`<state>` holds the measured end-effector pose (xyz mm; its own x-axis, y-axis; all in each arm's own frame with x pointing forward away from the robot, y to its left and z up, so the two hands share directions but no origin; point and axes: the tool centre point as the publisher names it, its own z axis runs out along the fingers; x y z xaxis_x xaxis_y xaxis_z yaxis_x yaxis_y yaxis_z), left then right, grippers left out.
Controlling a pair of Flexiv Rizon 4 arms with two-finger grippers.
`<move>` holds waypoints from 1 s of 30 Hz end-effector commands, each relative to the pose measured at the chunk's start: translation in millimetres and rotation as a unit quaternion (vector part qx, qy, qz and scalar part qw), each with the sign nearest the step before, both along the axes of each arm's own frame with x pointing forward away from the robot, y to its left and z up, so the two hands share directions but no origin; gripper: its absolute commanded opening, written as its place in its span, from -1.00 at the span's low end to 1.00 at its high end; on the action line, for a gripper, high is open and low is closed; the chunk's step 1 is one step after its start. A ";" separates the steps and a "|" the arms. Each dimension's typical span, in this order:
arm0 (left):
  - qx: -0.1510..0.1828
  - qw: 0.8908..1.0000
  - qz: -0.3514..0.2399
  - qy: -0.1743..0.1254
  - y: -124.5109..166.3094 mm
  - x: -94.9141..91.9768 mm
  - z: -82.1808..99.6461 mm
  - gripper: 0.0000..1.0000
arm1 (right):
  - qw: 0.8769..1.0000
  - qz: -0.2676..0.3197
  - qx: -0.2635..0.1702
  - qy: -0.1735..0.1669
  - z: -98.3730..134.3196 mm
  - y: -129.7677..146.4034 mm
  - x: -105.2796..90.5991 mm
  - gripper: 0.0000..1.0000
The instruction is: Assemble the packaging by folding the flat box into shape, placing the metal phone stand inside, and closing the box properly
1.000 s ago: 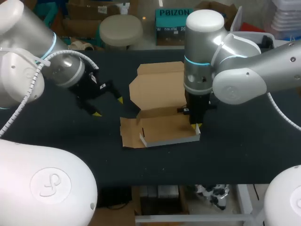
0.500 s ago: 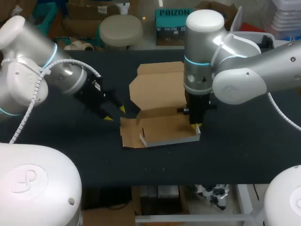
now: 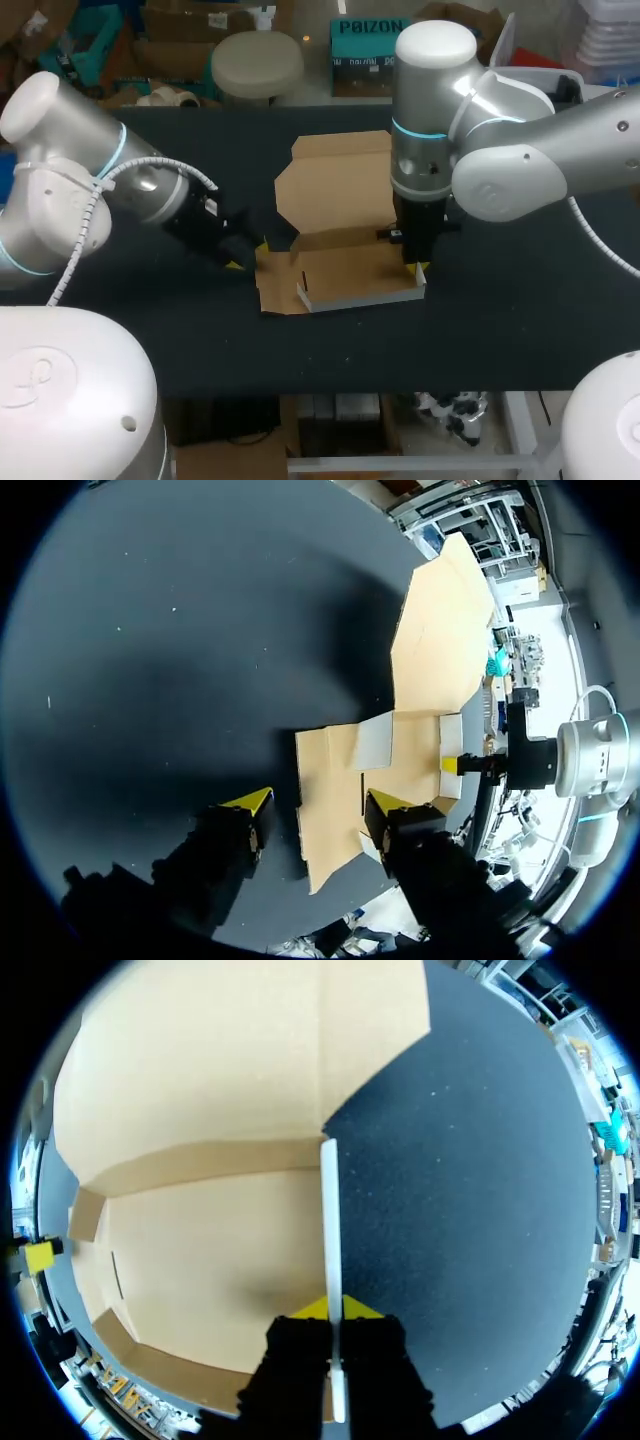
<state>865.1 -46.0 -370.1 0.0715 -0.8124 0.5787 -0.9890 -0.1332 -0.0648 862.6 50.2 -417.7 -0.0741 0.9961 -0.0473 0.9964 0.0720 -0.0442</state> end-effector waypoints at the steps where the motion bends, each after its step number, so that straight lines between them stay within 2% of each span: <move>1: -0.010 1.000 -0.003 -0.006 1.7 -0.3 -10.8 0.00 | 1.000 0.000 -0.002 0.002 0.1 1.1 1.6 -1.00; 8: -0.018 1.000 -0.015 -0.013 -1.5 -2.5 -21.9 -0.04 | 1.000 0.000 -0.002 0.002 0.1 1.1 1.6 -1.00; 16: -0.034 0.999 -0.027 -0.016 -12.5 -5.2 -26.6 -0.25 | 1.000 0.000 -0.002 0.002 0.1 1.1 1.6 -1.00; 20: -0.036 0.999 -0.030 -0.013 -16.9 -5.5 -30.1 -0.29 | 1.000 0.000 -0.002 0.002 0.1 1.1 1.6 -1.00; 24: -0.040 0.999 -0.030 -0.010 -19.7 -5.4 -32.1 -0.51 | 1.000 0.000 -0.002 0.002 0.1 1.1 1.6 -1.00; 27: -0.040 0.999 -0.031 -0.011 -22.1 -6.6 -31.3 -1.00 | 1.000 0.000 -0.002 0.002 0.1 1.1 1.6 -1.00; 30: -0.033 0.999 -0.027 -0.012 -24.0 -7.1 -28.1 -1.00 | 1.000 0.000 -0.002 0.002 0.1 1.1 1.6 -1.00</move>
<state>858.2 -67.9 -400.0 0.0077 -0.7630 0.6464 -0.9933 -0.0804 -0.0831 862.6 50.7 -417.6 -0.0743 0.9962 -0.0464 0.9964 0.0723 -0.0441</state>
